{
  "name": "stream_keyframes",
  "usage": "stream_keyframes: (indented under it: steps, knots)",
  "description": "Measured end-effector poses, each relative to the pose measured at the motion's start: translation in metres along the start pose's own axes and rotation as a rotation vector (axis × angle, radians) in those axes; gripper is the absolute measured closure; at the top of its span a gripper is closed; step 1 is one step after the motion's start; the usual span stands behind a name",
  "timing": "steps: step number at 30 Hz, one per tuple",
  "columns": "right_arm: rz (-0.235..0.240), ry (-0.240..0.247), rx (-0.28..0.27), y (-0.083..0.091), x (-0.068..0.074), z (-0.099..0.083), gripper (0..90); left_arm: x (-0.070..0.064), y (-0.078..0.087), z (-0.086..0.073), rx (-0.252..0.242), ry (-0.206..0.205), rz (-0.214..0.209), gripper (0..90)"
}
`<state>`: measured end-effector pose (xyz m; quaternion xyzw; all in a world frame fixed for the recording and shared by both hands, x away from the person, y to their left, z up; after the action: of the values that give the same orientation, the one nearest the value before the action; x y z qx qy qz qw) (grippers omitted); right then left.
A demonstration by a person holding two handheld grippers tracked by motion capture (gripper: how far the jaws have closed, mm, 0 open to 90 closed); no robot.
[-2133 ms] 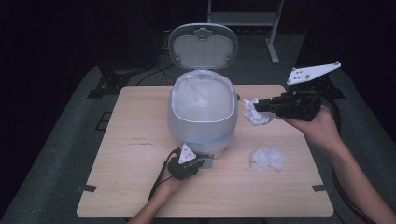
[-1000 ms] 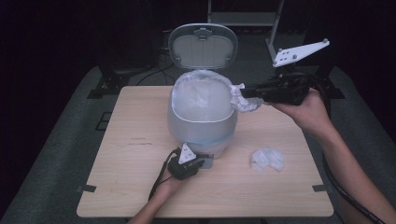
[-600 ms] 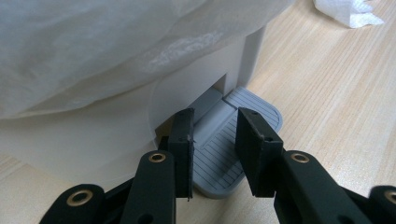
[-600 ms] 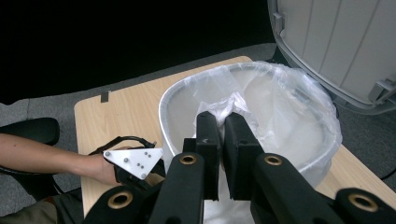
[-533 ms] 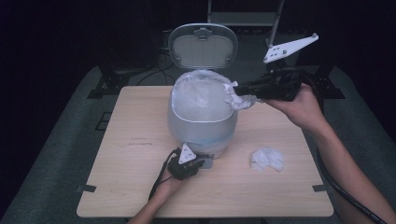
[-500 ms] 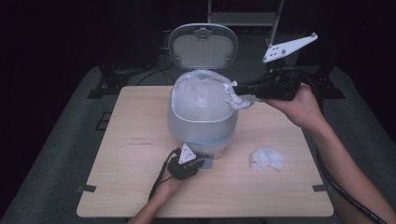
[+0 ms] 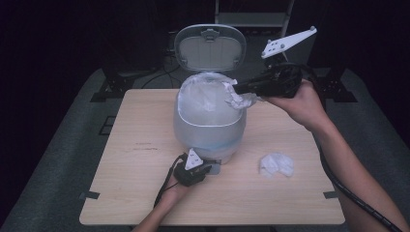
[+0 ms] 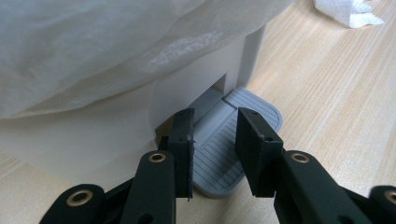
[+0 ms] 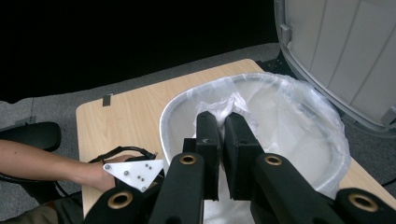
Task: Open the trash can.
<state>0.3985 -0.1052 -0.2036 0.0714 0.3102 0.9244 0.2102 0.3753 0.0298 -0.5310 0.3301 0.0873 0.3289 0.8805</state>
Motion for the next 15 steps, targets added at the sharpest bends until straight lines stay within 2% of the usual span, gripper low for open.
stream_keyframes:
  steps: [15]
  knots:
    - [0.005,0.01,0.018,-0.0106,0.0006,0.0124,84.7,-0.0001,0.0001,0.0,0.0,0.0,-0.001,67.7]
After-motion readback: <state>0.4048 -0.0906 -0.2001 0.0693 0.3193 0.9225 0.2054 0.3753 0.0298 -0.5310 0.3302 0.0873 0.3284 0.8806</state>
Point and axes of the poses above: each handheld gripper's, and its own axes: y roughly backward along the jaws, z roughly out of its top, x roughly to its left, the point moved 9 cm from there along -y, roughly forward along the jaws, and after that the axes turned 5 degrees about x, right-handed, at the moved point
